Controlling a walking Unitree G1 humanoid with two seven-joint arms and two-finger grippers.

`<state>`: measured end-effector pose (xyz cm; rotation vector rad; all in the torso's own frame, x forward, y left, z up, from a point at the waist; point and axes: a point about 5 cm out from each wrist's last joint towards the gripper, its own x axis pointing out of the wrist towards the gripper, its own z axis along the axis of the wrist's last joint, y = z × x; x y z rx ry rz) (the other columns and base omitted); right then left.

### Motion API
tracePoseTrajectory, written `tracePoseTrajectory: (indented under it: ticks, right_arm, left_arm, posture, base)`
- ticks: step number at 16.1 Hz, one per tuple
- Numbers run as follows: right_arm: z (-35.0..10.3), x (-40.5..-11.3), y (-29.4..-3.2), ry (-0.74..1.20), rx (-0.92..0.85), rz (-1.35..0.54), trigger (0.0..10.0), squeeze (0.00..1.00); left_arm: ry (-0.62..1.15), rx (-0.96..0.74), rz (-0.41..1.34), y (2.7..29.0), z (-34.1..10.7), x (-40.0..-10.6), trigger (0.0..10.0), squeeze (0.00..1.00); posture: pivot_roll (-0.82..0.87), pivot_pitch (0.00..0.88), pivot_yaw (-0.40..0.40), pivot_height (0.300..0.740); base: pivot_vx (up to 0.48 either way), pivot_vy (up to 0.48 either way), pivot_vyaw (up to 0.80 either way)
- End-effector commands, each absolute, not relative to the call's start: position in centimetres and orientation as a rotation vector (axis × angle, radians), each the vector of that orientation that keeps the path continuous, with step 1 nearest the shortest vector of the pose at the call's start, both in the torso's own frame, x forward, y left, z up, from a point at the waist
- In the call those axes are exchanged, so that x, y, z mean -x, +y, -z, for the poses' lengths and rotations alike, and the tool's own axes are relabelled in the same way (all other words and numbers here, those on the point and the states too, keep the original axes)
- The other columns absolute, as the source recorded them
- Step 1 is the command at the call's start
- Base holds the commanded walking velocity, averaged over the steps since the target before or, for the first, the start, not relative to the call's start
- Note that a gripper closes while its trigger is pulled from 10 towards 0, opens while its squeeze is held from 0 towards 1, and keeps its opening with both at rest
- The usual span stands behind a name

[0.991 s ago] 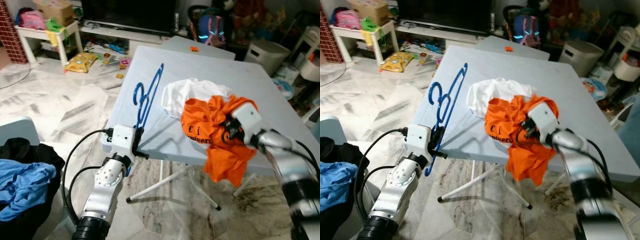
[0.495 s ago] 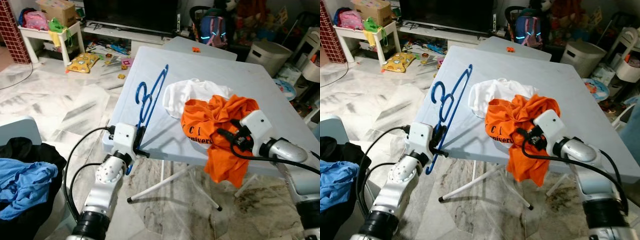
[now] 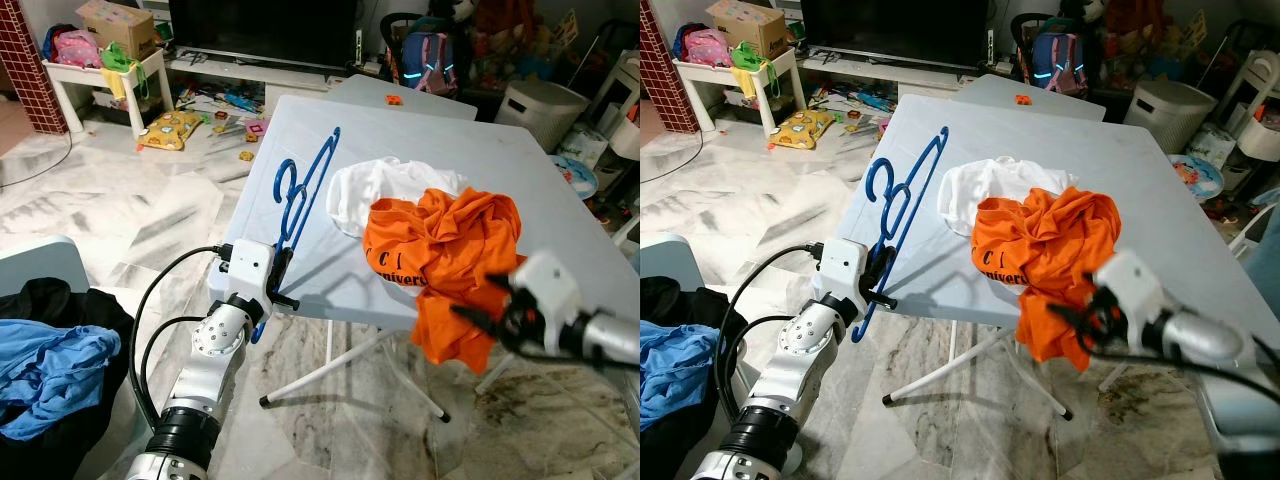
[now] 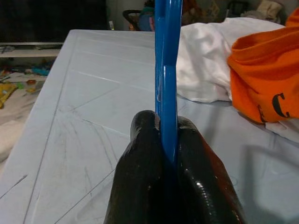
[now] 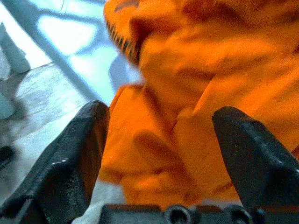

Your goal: Hang hanger

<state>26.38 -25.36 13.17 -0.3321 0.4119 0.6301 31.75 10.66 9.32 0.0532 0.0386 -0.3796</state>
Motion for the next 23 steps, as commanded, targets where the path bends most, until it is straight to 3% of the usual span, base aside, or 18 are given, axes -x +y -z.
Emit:
tracePoseTrajectory:
  ticks: [1, 8, 11, 13, 14, 15, 23]
  right_arm:
    - [-13.1, -26.2, -25.3, 0.418, 0.306, -0.644, 10.0, 1.0]
    - [-9.3, -26.2, -22.9, 0.482, 0.163, -0.661, 10.0, 1.0]
    - [-8.2, -28.0, -22.2, 0.494, 0.09, -0.599, 10.0, 0.97]
    - [-7.8, -29.6, -22.2, 0.517, 0.044, -0.476, 10.0, 0.76]
    - [-7.5, -30.0, -22.2, 0.529, 0.033, -0.431, 10.0, 0.52]
    - [-7.2, -30.5, -22.3, 0.547, 0.039, -0.386, 10.0, 0.0]
    - [-8.4, -35.4, -19.7, 0.532, 0.024, -0.243, 10.0, 0.0]
  left_arm:
    - [0.077, -0.055, 0.397, 10.4, -8.6, -31.7, 10.0, 0.0]
    - [0.074, -0.053, 0.402, 10.7, -8.6, -31.7, 10.0, 0.0]
    - [0.076, -0.053, 0.414, 10.6, -8.5, -31.5, 10.0, 0.0]
    - [0.075, -0.052, 0.418, 10.6, -8.5, -31.4, 10.0, 0.0]
    - [0.075, -0.052, 0.419, 10.6, -8.5, -31.3, 10.0, 0.0]
    - [0.075, -0.051, 0.417, 10.6, -8.5, -31.2, 10.0, 0.0]
    - [0.091, -0.05, 0.378, 11.5, -8.1, -29.9, 10.0, 0.0]
  posture:
    - [0.11, 0.0, -0.085, 0.74]
    - [0.13, 0.0, -0.085, 0.74]
    - [0.14, 0.0, -0.086, 0.74]
    - [0.15, 0.0, -0.091, 0.74]
    - [0.15, 0.0, -0.094, 0.74]
    - [0.15, 0.0, -0.097, 0.74]
    - [0.21, 0.0, -0.159, 0.74]
  base:
    - [0.0, 0.0, 0.0]
    - [0.0, 0.0, 0.0]
    - [0.0, 0.0, 0.0]
    - [0.0, 0.0, 0.0]
    - [0.0, 0.0, 0.0]
    - [0.0, 0.0, 0.0]
    - [0.0, 0.0, 0.0]
